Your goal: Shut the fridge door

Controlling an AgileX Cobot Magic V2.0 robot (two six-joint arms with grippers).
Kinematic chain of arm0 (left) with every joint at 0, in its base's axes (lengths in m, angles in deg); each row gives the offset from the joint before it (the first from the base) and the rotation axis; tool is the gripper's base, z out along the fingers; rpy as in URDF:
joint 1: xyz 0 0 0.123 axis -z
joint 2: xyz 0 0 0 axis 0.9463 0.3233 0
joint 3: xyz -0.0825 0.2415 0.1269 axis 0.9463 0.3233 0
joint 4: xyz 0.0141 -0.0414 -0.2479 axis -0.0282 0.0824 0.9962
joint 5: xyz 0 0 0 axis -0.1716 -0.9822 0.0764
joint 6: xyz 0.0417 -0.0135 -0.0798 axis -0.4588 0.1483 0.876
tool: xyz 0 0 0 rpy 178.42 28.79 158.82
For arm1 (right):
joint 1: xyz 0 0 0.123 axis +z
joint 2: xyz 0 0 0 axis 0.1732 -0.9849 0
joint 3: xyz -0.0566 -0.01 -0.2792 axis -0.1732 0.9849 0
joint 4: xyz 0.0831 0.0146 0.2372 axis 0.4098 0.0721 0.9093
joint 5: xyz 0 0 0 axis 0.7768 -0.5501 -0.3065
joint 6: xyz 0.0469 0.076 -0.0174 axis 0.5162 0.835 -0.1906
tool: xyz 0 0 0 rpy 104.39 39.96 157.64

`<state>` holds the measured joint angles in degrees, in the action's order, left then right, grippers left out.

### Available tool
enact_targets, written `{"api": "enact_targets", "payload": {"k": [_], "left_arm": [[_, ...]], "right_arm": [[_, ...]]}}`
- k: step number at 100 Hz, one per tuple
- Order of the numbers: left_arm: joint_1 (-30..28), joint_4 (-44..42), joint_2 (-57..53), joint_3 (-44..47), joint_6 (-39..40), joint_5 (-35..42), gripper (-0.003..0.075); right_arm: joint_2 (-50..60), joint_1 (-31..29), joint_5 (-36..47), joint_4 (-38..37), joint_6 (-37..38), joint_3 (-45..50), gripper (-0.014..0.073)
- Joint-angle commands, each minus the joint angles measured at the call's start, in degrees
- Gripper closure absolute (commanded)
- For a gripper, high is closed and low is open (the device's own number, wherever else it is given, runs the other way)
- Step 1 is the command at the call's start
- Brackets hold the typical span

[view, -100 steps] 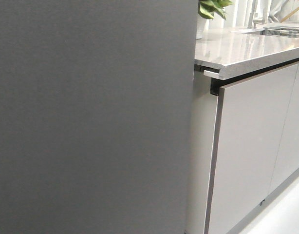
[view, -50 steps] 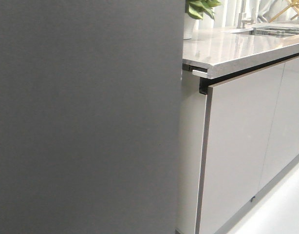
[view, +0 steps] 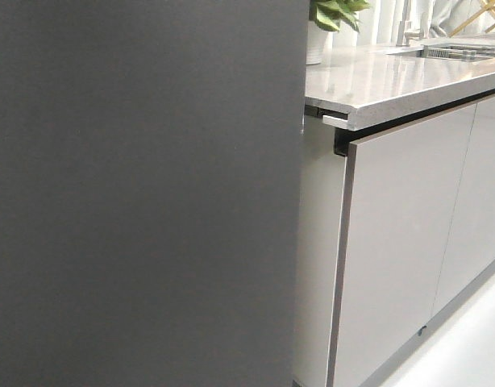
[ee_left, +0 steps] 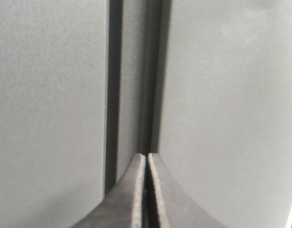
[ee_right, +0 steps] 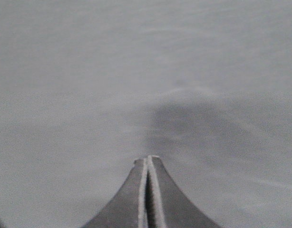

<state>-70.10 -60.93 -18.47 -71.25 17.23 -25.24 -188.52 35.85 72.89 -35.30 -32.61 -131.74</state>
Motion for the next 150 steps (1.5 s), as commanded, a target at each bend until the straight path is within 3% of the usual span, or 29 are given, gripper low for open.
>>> {"api": "enact_targets", "payload": {"k": [1, 44, 76, 125, 150], "left_arm": [[0.27, 0.09, 1.09, 1.6, 0.2, 4.4, 0.0741], [0.27, 0.09, 1.09, 1.6, 0.2, 4.4, 0.0741], [0.27, 0.09, 1.09, 1.6, 0.2, 4.4, 0.0741], [0.27, 0.09, 1.09, 1.6, 0.2, 4.4, 0.0741], [0.27, 0.09, 1.09, 1.6, 0.2, 4.4, 0.0741]], "right_arm": [[3.06, -1.14, 4.96, -1.02, -0.59, -1.86, 0.067], [8.01, -5.12, 4.47, -6.05, -0.59, 1.65, 0.067], [20.4, -10.8, 14.62, -6.05, -0.59, 22.05, 0.067], [43.89, -24.24, 15.78, -6.37, -0.59, 45.51, 0.067], [58.86, -35.84, 16.2, -6.37, 3.5, 61.42, 0.067]]}}
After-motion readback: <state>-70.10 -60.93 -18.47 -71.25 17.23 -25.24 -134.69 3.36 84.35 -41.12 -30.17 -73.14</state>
